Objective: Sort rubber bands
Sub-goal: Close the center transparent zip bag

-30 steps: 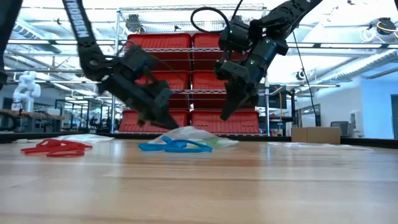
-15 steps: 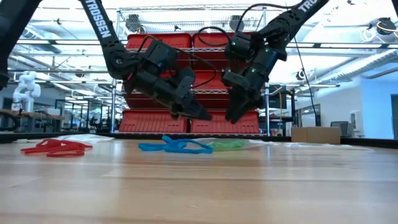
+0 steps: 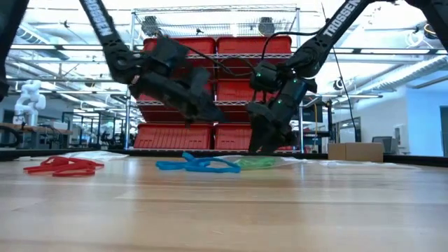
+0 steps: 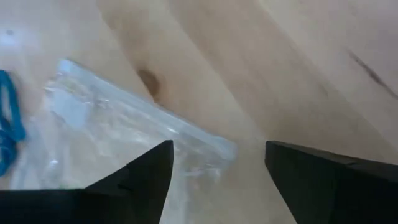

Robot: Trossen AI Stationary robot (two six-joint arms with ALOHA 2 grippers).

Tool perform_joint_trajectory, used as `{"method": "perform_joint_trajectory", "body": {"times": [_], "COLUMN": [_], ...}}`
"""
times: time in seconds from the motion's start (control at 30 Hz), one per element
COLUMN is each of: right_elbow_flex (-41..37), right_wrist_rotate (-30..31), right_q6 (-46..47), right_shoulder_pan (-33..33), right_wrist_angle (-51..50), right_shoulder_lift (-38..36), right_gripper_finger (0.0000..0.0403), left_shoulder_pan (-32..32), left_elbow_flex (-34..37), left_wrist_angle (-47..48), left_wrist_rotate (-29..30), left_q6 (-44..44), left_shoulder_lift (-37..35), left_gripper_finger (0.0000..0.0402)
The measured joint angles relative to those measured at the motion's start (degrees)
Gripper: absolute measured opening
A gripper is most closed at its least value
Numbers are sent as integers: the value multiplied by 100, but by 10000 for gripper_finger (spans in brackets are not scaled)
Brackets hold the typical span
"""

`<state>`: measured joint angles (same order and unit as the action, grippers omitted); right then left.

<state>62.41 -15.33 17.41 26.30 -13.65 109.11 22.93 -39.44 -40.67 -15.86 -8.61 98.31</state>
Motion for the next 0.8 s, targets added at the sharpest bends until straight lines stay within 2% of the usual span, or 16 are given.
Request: {"method": "perform_joint_trajectory", "body": {"times": [0.17,0.27,0.33,0.43,0.6,0.8], "right_elbow_flex": [-2,-4,-4,-7,-7,-7], "right_wrist_rotate": [-97,-297,-383,-478,-473,-457], "right_q6": [11,-16,-88,-249,-607,-653], "right_shoulder_pan": [-24,-50,-116,-233,-414,-433], "right_wrist_angle": [317,492,508,538,485,386], "right_shoulder_lift": [44,60,60,60,60,-66], "right_gripper_finger": [249,233,207,143,17,3], "left_shoulder_pan": [255,423,499,590,668,703], "left_elbow_flex": [1071,1686,2021,2380,2621,2627], "left_wrist_angle": [-1830,-3088,-3759,-4512,-4876,-4874], "left_wrist_rotate": [2,-7,-21,-42,-42,-55], "left_q6": [-796,-1318,-1578,-1860,-1958,-1918], "left_shoulder_lift": [-489,-625,-648,-646,-646,-646], "left_gripper_finger": [2,1,1,1,1,1]}}
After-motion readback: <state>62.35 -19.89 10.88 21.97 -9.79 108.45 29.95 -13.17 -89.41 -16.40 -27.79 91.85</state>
